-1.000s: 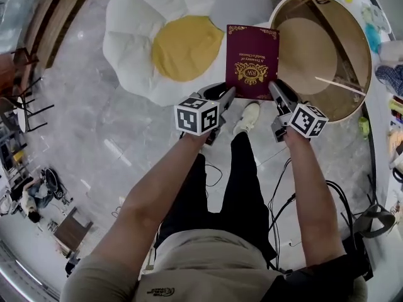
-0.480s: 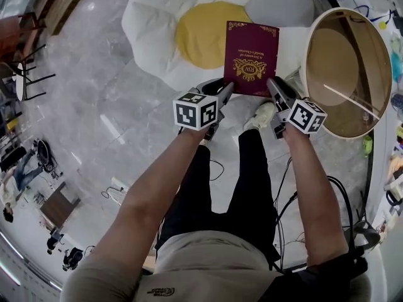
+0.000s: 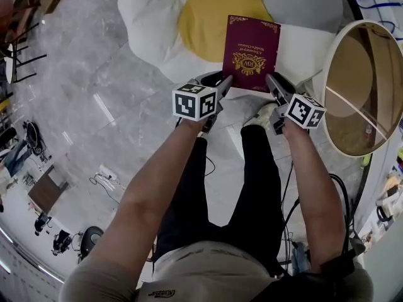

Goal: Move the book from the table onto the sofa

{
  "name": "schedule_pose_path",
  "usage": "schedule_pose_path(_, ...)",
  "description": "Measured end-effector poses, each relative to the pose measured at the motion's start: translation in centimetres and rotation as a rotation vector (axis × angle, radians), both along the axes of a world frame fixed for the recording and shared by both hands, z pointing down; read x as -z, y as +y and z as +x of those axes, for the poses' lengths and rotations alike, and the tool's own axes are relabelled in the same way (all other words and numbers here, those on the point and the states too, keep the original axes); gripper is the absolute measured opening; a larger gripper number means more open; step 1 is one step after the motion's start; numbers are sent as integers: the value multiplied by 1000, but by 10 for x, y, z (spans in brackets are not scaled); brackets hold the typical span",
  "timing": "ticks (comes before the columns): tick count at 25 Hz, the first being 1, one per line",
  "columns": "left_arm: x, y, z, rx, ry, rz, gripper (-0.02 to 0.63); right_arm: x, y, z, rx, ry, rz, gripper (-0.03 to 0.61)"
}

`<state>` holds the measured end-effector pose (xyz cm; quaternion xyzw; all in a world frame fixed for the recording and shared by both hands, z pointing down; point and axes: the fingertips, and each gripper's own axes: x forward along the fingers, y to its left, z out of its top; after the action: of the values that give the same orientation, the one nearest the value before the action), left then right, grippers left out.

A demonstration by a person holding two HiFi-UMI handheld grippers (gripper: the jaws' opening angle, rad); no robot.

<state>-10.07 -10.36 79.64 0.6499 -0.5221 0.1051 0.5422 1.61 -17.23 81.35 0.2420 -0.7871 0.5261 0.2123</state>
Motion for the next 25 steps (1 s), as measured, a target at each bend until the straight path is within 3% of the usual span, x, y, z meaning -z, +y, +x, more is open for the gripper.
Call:
schedule_pose_path(15,-158,-17,31,-24,116,-31,107,-135,-13,32,1,147,-4,164)
schedule_pose_path(25,-187,-17,31,-48,86,-46,114,-142,-18,39,-29,172,15,179)
